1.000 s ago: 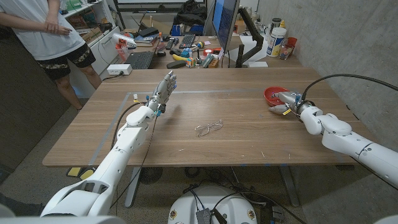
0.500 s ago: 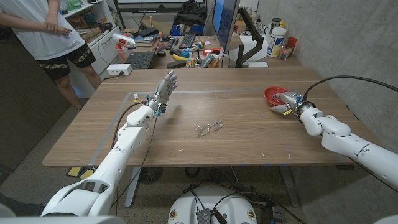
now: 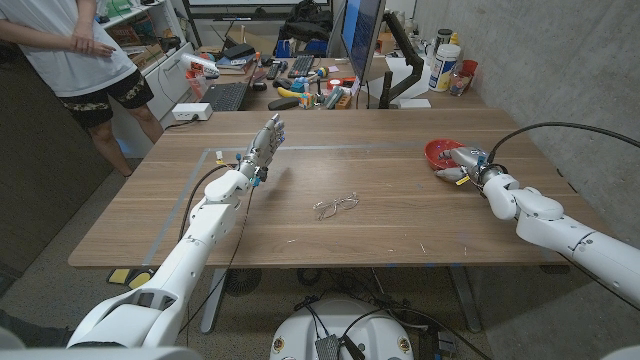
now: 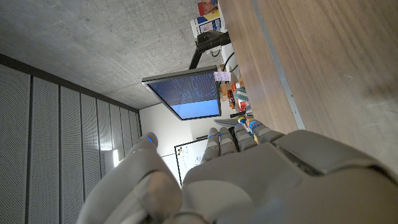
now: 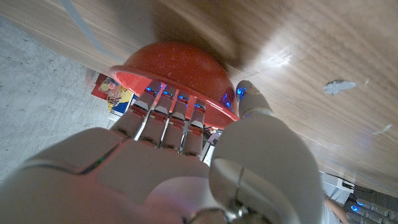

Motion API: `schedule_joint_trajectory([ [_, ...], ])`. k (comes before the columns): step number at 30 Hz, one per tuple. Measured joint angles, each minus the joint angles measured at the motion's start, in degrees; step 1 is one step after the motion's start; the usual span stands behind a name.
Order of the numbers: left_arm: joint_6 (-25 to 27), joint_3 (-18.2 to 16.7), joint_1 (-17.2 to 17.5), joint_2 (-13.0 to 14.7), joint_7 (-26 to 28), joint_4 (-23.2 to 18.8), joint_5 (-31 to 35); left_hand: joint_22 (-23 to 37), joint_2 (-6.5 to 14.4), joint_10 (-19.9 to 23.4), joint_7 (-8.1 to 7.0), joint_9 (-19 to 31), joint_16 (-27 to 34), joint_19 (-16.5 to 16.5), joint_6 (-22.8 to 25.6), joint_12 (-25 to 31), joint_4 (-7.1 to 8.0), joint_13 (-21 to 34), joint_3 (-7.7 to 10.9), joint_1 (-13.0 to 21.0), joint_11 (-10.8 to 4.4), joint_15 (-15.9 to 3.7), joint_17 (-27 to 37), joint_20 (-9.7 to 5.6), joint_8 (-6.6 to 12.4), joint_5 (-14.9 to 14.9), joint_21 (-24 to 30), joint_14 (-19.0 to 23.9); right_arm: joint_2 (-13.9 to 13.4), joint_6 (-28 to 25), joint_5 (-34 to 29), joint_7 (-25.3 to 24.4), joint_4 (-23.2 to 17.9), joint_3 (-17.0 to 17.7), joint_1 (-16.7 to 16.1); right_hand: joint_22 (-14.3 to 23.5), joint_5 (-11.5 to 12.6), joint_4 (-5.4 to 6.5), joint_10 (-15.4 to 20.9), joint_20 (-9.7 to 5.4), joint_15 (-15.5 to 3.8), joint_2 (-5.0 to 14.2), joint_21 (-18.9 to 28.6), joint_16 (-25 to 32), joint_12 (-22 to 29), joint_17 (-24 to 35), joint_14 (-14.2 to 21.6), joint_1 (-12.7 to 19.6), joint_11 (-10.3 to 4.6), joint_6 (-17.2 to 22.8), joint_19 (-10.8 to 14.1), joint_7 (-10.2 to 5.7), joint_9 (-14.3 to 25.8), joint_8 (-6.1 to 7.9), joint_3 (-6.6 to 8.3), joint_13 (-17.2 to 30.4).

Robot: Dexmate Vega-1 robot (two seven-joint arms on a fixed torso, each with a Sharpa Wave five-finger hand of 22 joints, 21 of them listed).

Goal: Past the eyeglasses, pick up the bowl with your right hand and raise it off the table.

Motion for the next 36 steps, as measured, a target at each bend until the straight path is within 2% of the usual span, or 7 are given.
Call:
schedule_joint_trajectory([
  [9, 0.0, 0.1, 0.0, -0.2, 0.0, 0.1, 0.1, 0.0, 0.0, 0.0, 0.00, 0.0, 0.0, 0.0, 0.0, 0.0, 0.19, 0.0, -0.19, 0.0, 0.00, 0.00, 0.0, 0.00, 0.00, 0.0, 0.0, 0.0, 0.1, 0.3, 0.2, -1.3, 0.5, 0.0, 0.0, 0.3, -0.9, 0.42, 5.1, -1.46, -0.57, 0.74, 0.8, 0.0, 0.8, 0.0, 4.8, 1.5, -0.43, 4.2, 3.7, 0.49, -0.2, 0.00, 0.07, -0.1],
  [14, 0.0, 0.2, 0.0, -0.2, 0.1, 0.1, 0.2, 0.0, 0.0, 0.0, 0.00, 0.0, 0.0, 0.0, 0.0, 0.0, 0.24, 0.0, -0.24, 0.0, 0.00, 0.00, 0.0, 0.00, 0.00, 0.0, 0.0, 0.0, 0.1, 0.5, 0.3, -1.9, 0.6, 0.0, 0.0, 0.3, -1.9, 0.60, 9.3, -1.61, -0.77, 1.44, 1.2, 0.0, 0.9, 0.0, 8.7, 2.8, -1.46, 8.9, 6.6, -0.37, -0.4, 0.77, -0.11, -0.1],
  [17, 0.0, 0.2, 0.0, -0.2, 0.1, 0.1, 0.2, 0.0, 0.0, 0.0, 0.00, 0.0, 0.0, 0.0, 0.0, 0.0, 0.24, 0.0, -0.24, 0.0, 0.00, 0.00, 0.0, 0.00, 0.00, 0.0, 0.0, 0.0, 0.1, 0.6, 0.3, -2.2, 0.9, 0.0, 0.0, 0.4, -2.5, 0.66, 11.5, -1.77, -1.33, 1.98, 1.4, 0.5, 1.2, -0.1, 10.9, 3.3, -1.92, 11.1, 8.0, -0.92, -0.4, 0.77, -0.17, -0.1],
  [26, 0.2, 0.3, -0.1, -0.2, 0.3, -0.1, 0.4, 0.0, 0.0, 0.0, 0.00, 0.0, 0.0, 0.0, 0.0, 0.0, 0.06, 0.0, -0.43, 0.0, 0.00, 0.00, 0.0, 0.00, 0.00, 0.0, 0.0, 0.0, 0.2, 1.0, 0.3, -3.1, 1.5, -0.2, 0.1, 0.6, -3.6, 0.89, 15.9, -2.09, -2.77, 2.56, 1.4, 0.5, 1.3, -0.3, 16.1, 4.7, -3.10, 15.7, 10.0, -2.05, -0.4, 1.20, 0.06, -0.3],
  [28, 0.3, 0.3, -0.1, -0.2, 0.4, -0.3, 0.4, 0.0, 0.0, 0.0, 0.00, 0.0, 0.0, 0.0, 0.0, 0.0, 0.00, 0.0, -0.49, 0.0, 0.00, 0.00, 0.0, 0.00, 0.00, 0.0, 0.0, 0.0, 0.3, 1.2, 0.3, -3.3, 1.7, -0.3, 0.2, 0.6, -3.8, 0.88, 16.7, -1.99, -3.11, 3.47, 1.9, 0.5, 1.3, -0.3, 17.4, 5.6, -3.34, 16.4, 10.5, -2.44, -0.4, 1.20, 0.08, -0.3],
  [33, 0.5, 0.4, 0.0, -0.2, 0.5, -0.6, 0.5, 0.0, 0.0, 0.0, 0.00, 0.0, 0.0, 0.0, 0.0, 0.0, 0.00, 0.0, -0.49, 0.0, 0.00, 0.00, 0.0, 0.00, 0.00, 0.0, 0.0, 0.0, 0.4, 1.5, 0.1, -3.8, 2.1, -0.4, 0.4, 0.6, -4.2, -0.06, 18.2, -2.13, -4.06, 5.00, 1.9, 0.8, 1.3, -0.3, 20.8, 8.7, -3.47, 17.3, 11.6, -2.60, -0.7, 0.93, 1.50, -0.3],
  [36, 0.6, 0.4, 0.0, -0.2, 0.6, -0.6, 0.5, 0.0, 0.0, 0.0, 0.00, 0.0, 0.0, 0.0, 0.0, 0.0, 0.00, 0.0, -0.49, 0.0, 0.00, 0.00, 0.0, 0.00, 0.00, 0.0, 0.0, 0.0, 0.5, 1.6, 0.0, -4.0, 2.3, -0.5, 0.5, 0.6, -4.8, -0.75, 18.8, -2.20, -4.67, 6.10, 1.9, 0.8, 0.9, -0.1, 22.6, 11.1, -3.69, 18.0, 12.3, -2.77, -0.7, 0.28, 2.50, -0.3],
])
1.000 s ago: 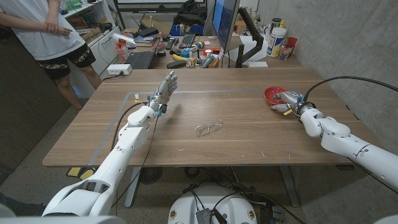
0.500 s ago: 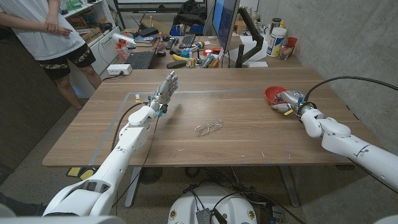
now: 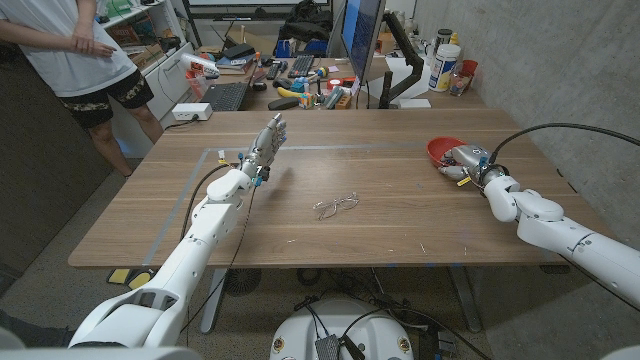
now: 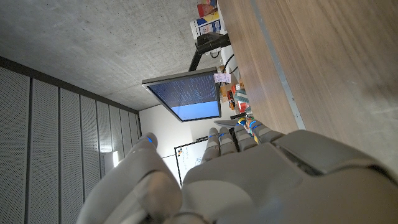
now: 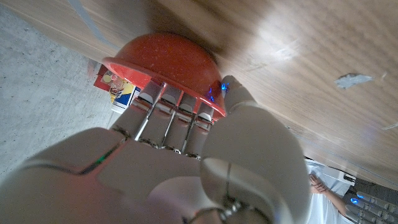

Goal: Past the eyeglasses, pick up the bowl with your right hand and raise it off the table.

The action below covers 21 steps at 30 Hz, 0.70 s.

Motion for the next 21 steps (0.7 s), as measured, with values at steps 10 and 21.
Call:
schedule_joint_trajectory([
  [10, 0.1, 0.2, 0.0, 0.0, 0.1, -0.1, 0.1, 0.0, 0.0, 0.0, 0.20, 0.0, 0.0, 0.0, 0.2, 0.0, 0.08, 0.0, -0.07, 0.0, 0.00, 0.00, 0.0, 0.00, 0.00, 0.0, 0.0, 0.0, 0.3, 0.1, -0.6, -1.2, 0.5, -0.2, 0.1, 0.3, -3.1, -0.44, 3.9, -0.28, -2.14, 2.10, 0.0, 0.9, -0.4, 0.5, 5.6, 6.2, -1.04, 2.9, 1.0, -0.41, 0.1, -0.59, 1.37, 0.2],
  [21, 0.1, 0.3, -0.4, -0.2, -0.1, 0.6, 0.1, 0.0, 0.3, 0.0, 0.20, 0.0, 0.0, 0.0, 0.2, 0.0, 0.16, 0.0, -0.16, 0.3, 0.00, 0.00, 0.0, 0.00, 0.00, 0.0, 0.0, 0.0, 0.6, -0.2, -0.8, -2.2, 0.8, -0.3, 0.2, 0.5, -7.9, 0.15, 9.7, -0.52, -3.76, 2.72, 0.4, 1.3, -0.8, 0.9, 9.1, 10.4, -1.96, 6.4, 1.9, 1.79, 0.7, -0.07, 0.60, 0.1],
])
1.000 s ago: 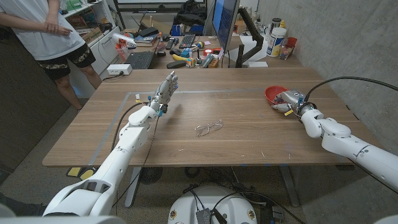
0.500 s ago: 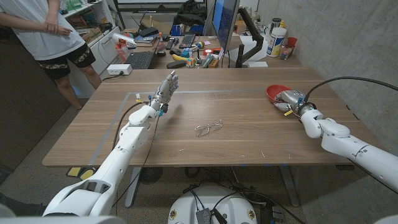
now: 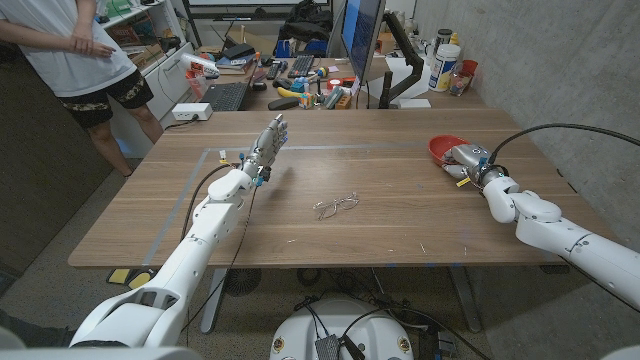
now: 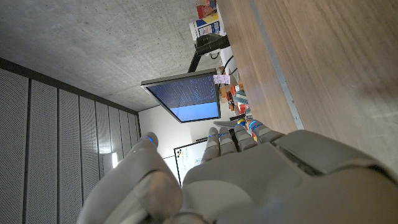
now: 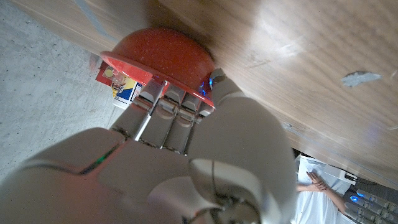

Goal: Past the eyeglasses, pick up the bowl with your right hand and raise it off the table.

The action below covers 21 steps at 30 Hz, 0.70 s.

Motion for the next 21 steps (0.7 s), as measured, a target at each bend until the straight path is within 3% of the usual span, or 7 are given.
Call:
schedule_joint_trajectory([
  [21, -0.3, 0.0, -0.3, -0.1, -0.5, 0.7, 0.0, 0.0, 0.0, 0.0, -0.21, 0.0, 0.0, 0.0, 0.2, 0.0, -0.09, 0.0, -0.38, 0.0, 0.00, 0.00, 0.0, 0.00, 0.00, 0.0, 0.0, 0.0, 0.1, -0.5, -0.3, -1.2, -0.9, 0.1, -0.3, 0.0, -1.0, 0.53, 1.2, 0.11, -0.86, -0.17, 0.0, -0.3, -0.5, 0.0, 1.2, 0.2, -0.62, 0.6, 0.5, 0.56, 0.2, 0.00, -1.02, 0.1],
])
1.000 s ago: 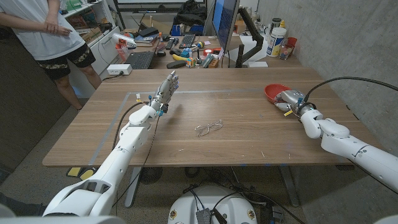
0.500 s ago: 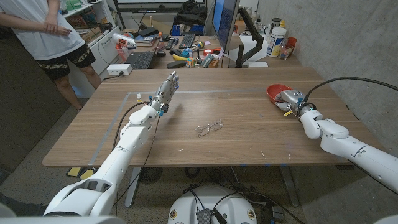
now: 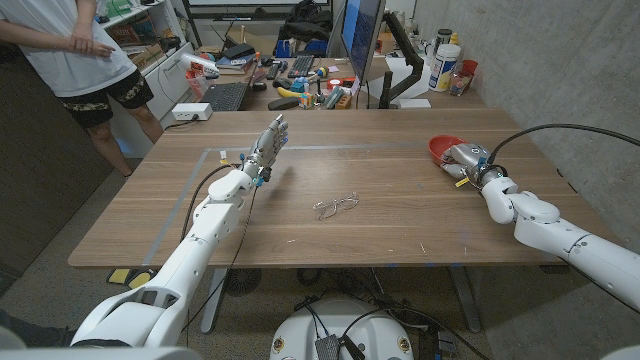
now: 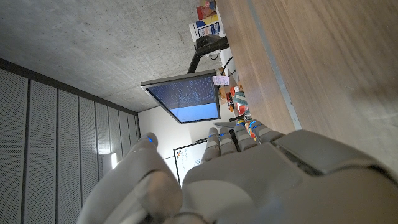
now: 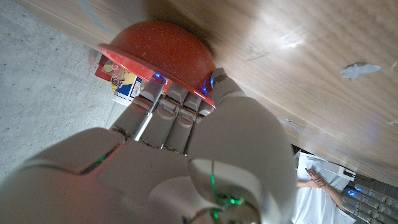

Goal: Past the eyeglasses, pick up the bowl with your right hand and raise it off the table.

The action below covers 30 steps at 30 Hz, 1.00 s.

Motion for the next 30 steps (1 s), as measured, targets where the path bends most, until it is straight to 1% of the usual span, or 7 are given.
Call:
schedule_joint_trajectory([
  [2, -0.1, 0.0, -0.1, 0.0, -0.1, 0.1, 0.0, 0.0, 0.0, 0.0, 0.00, 0.0, 0.0, 0.0, 0.0, 0.0, 0.00, 0.0, 0.00, 0.0, 0.00, 0.00, 0.0, 0.00, 0.00, 0.0, 0.0, 0.0, 0.0, -0.1, 0.0, 0.0, -0.2, 0.1, -0.1, 0.0, 0.0, 0.00, 0.0, 0.00, 0.01, 0.00, 0.0, 0.0, 0.0, 0.0, 0.2, 0.0, 0.00, 0.2, 0.0, -0.04, -0.1, -0.38, 0.00, 0.0],
  [5, -0.1, 0.0, -0.2, 0.0, -0.2, 0.2, 0.0, 0.0, 0.0, 0.0, 0.00, 0.0, 0.0, 0.0, 0.0, 0.0, 0.00, 0.0, 0.00, 0.0, 0.00, 0.00, 0.0, 0.00, 0.00, 0.0, 0.0, 0.0, -0.2, -0.3, -0.1, -0.1, -0.6, 0.3, -0.2, 0.0, 0.0, 0.16, 0.0, 0.00, -0.08, -0.07, 0.0, 0.0, -0.3, 0.0, 0.3, 0.1, 0.00, 0.3, 0.0, -0.12, -0.1, -0.41, -0.29, 0.0],
  [12, -0.2, 0.0, -0.4, 0.0, -0.4, 0.3, 0.0, 0.0, 0.0, 0.0, 0.00, 0.0, 0.0, 0.0, 0.0, 0.0, 0.00, 0.0, 0.00, 0.0, 0.00, 0.00, 0.0, 0.00, 0.00, 0.0, 0.0, 0.0, -0.7, -0.9, -0.2, -0.1, -1.9, 0.9, -0.7, 0.0, -0.1, 0.16, 0.3, 0.00, -0.28, -0.07, 0.0, -0.5, -0.5, -0.2, 0.5, 0.1, -0.31, 0.4, 0.0, -0.24, -0.1, -0.49, -0.29, 0.0],
  [15, -0.3, 0.0, -0.4, 0.0, -0.5, 0.3, 0.0, 0.0, 0.0, 0.0, 0.01, 0.0, 0.0, 0.0, 0.0, 0.0, 0.00, 0.0, 0.00, 0.0, 0.00, 0.00, 0.0, 0.00, 0.00, 0.0, 0.0, 0.0, -1.0, -0.9, -0.2, -0.1, -2.5, 1.2, -0.8, 0.2, -0.1, 0.24, 0.3, 0.00, -0.28, -0.07, 0.0, -0.5, -0.5, -0.3, 0.5, 0.1, -0.34, 0.5, 0.0, -0.31, -0.1, -0.51, -0.69, 0.0],
  [19, -0.3, 0.0, -0.5, 0.0, -0.6, 0.4, 0.0, 0.0, 0.2, 0.0, 0.21, 0.0, 0.0, 0.0, 0.2, 0.0, 0.00, 0.0, 0.01, 0.2, 0.00, 0.00, 0.0, 0.00, 0.00, 0.0, 0.0, 0.0, -1.4, -1.6, -0.6, 0.2, -3.4, 1.4, -1.1, 0.3, -0.2, 0.24, 0.5, 0.21, -0.38, -0.07, 0.0, -0.8, -0.9, -0.3, 0.6, 0.1, -0.94, 0.7, 0.2, -0.52, -0.1, -0.67, -0.69, 0.0],
  [27, -0.6, 0.0, -0.6, 0.0, -0.9, 0.4, 0.0, 0.0, 0.2, 0.0, 0.21, 0.0, 0.0, 0.0, 0.2, 0.0, 0.17, 0.0, -0.17, 0.2, 0.00, 0.00, 0.0, 0.00, 0.00, 0.0, 0.0, 0.0, -2.0, -2.3, -1.1, 0.8, -5.4, 2.1, -1.7, 0.3, -0.2, 0.63, 0.5, 0.21, -0.38, -0.07, 0.0, -1.2, -1.0, -0.3, 0.6, 0.1, -0.94, 0.7, 0.2, -0.54, 0.0, -1.05, -1.10, 0.0],
  [30, -0.6, 0.0, -0.6, 0.0, -1.0, 0.4, 0.0, 0.0, 0.2, 0.0, 0.21, 0.0, 0.0, 0.0, 0.2, 0.0, 0.25, 0.0, -0.24, 0.2, 0.00, 0.00, 0.0, 0.00, 0.00, 0.0, 0.0, 0.0, -2.2, -2.3, -1.1, 0.8, -6.0, 2.4, -1.9, 0.3, -0.3, 0.72, 0.8, 0.21, -0.38, -0.07, 0.0, -1.3, -1.1, -0.3, 0.6, 0.1, -1.24, 0.9, 0.2, -0.74, 0.1, -1.11, -1.19, 0.2],
])
